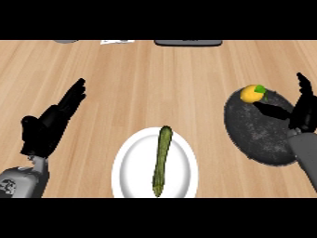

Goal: Pick the lemon from the plate and place it in the pan

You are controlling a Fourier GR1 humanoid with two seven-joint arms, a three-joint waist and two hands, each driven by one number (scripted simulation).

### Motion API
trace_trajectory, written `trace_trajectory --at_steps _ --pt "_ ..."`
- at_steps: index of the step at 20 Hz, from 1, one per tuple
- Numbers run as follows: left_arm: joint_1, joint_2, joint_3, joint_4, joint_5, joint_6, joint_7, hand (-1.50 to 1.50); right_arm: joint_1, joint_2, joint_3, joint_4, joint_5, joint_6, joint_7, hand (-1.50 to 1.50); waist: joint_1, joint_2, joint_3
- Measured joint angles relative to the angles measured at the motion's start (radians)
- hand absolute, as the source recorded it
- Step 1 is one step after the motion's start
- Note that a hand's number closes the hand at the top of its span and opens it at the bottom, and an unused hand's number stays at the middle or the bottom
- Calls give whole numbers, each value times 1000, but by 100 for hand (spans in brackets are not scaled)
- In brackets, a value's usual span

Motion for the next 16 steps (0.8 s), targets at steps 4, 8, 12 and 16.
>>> trace_trajectory --at_steps 4,8,12,16 --pt "23 -6 -6 3 -12 0 -20 0 38 9 -140 -23 -155 103 -190 -150 -6 -2 0" --pt "20 -23 -11 3 -26 9 -11 0 108 3 -245 -7 -271 265 -364 -150 -12 -5 -2" --pt "17 -22 5 9 -27 -4 -9 0 203 6 -300 -23 -332 390 -508 -150 -17 -8 -3" --pt "39 -22 19 15 -30 -18 -29 0 334 7 -327 -124 -363 460 -613 -150 -22 -10 -5"
